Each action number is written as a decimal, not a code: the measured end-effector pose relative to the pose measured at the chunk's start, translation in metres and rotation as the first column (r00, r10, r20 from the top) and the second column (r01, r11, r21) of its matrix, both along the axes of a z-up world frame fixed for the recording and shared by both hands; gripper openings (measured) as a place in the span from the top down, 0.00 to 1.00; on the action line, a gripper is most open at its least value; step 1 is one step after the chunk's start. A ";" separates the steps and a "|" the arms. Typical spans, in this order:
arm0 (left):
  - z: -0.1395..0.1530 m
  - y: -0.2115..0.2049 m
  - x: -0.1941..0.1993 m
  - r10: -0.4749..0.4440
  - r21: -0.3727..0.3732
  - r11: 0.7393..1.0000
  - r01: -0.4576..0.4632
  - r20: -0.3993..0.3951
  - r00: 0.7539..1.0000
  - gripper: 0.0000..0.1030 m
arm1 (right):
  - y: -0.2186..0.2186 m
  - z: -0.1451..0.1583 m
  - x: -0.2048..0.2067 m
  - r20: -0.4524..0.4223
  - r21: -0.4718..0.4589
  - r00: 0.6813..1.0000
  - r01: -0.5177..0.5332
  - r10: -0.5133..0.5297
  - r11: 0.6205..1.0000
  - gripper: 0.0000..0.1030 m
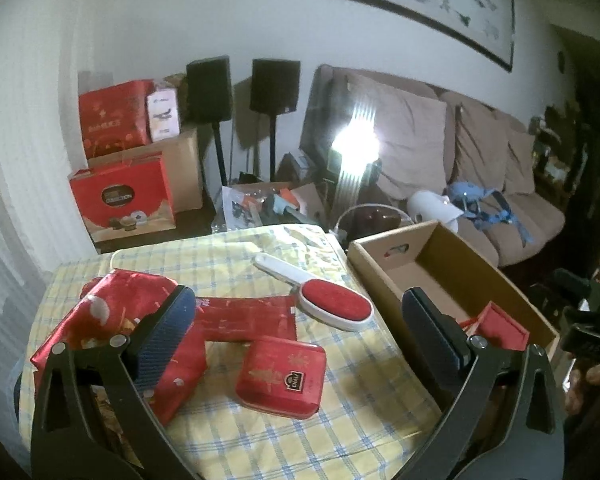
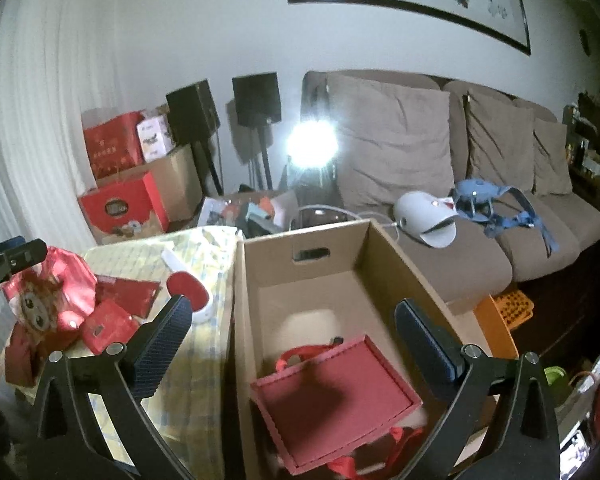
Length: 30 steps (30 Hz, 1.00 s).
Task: Organize objects
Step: 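Move both open tools back over the table toward the red gift packages, then move the left tool onto the red CHALI tea box while the right tool approaches the red sachet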
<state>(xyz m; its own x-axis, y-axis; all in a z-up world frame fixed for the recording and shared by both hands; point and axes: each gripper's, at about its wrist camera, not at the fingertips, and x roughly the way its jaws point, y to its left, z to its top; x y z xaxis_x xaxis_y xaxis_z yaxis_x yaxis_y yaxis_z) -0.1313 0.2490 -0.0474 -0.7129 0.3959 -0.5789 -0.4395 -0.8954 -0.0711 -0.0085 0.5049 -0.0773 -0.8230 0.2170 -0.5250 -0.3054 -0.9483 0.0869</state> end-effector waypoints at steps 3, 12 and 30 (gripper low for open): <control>0.004 -0.010 -0.003 0.021 0.018 1.000 -0.021 -0.010 1.000 0.00 | 0.000 0.002 0.002 -0.012 0.014 1.000 -0.005 0.005 1.000 0.01; 0.005 -0.073 -0.022 0.194 0.049 0.979 -0.196 0.034 0.980 0.00 | 0.002 0.012 0.012 -0.066 0.029 0.998 -0.017 0.019 0.999 0.01; -0.083 -0.070 -0.020 0.131 0.080 0.985 -0.151 0.213 0.968 0.00 | -0.057 -0.045 -0.030 0.008 -0.044 0.982 -0.190 0.190 0.981 0.01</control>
<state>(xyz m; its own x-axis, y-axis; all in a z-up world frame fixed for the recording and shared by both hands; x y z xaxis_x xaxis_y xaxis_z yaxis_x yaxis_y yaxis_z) -0.1513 0.1792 -0.1303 -0.6345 0.3604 -0.6838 -0.2766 -0.9319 -0.2345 -0.0381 0.4476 -0.1218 -0.8407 0.0343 -0.5405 -0.1211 -0.9846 0.1258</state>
